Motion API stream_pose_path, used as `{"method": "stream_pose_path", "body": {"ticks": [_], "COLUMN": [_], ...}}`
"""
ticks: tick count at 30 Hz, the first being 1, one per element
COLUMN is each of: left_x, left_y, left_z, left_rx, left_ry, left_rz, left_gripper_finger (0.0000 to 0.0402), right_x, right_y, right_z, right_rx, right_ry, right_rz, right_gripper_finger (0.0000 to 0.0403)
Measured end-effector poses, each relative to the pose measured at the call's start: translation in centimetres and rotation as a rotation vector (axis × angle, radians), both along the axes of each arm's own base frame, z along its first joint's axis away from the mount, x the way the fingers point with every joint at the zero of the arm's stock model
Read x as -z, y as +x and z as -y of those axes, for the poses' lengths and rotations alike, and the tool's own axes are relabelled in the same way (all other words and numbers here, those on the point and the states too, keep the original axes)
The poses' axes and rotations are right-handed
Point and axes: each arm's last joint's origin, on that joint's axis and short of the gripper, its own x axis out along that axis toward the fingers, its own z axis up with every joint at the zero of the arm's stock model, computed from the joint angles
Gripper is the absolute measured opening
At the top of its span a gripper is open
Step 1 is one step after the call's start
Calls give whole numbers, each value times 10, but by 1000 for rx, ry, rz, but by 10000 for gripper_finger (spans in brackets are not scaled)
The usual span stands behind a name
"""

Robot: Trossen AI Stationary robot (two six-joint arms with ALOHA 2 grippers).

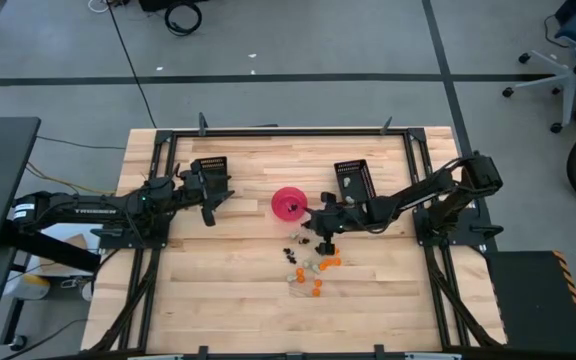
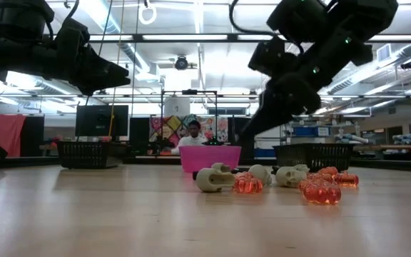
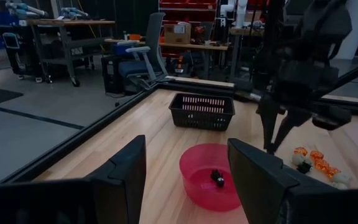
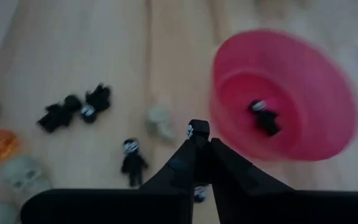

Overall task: Sort Halloween decoration
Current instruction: Put the black skeleton toy into the pink bin

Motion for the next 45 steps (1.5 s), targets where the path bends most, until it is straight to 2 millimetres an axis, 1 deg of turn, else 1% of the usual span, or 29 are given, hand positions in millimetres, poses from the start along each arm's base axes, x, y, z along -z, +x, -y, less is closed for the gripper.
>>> {"method": "stream_pose_path", "body": {"ticks": [3,5,12,16,20,24,29,31,34,42,45], "left_x": [0,0,-3,-3,-2,-2,-2,-2,-2,-2,-2], "left_y": [0,0,0,0,0,0,0,0,0,0,0], "left_z": [0,0,0,0,0,0,0,0,0,0,0], "left_rx": [0,0,0,0,0,0,0,0,0,0,0], "left_ry": [0,0,3,3,3,3,2,2,2,7,7], "left_rz": [0,1,22,22,22,21,15,16,16,15,15], "left_gripper_finger": [194,194,194,194,194,194,194,194,194,194,194], "right_x": [-6,-7,-8,-11,-11,-12,-26,-27,-20,21,32], "right_y": [1,3,9,11,12,10,-1,-4,-5,4,5], "right_z": [2,7,30,42,48,47,26,18,12,8,9], "right_rx": [19,24,59,59,42,35,-28,-39,-23,20,39], "right_ry": [-63,-94,-100,-83,-55,-52,-41,-19,26,73,81], "right_rz": [34,51,97,126,138,128,98,79,35,-76,-99], "right_gripper_finger": [44,44,54,72,103,128,133,132,134,155,167]}}
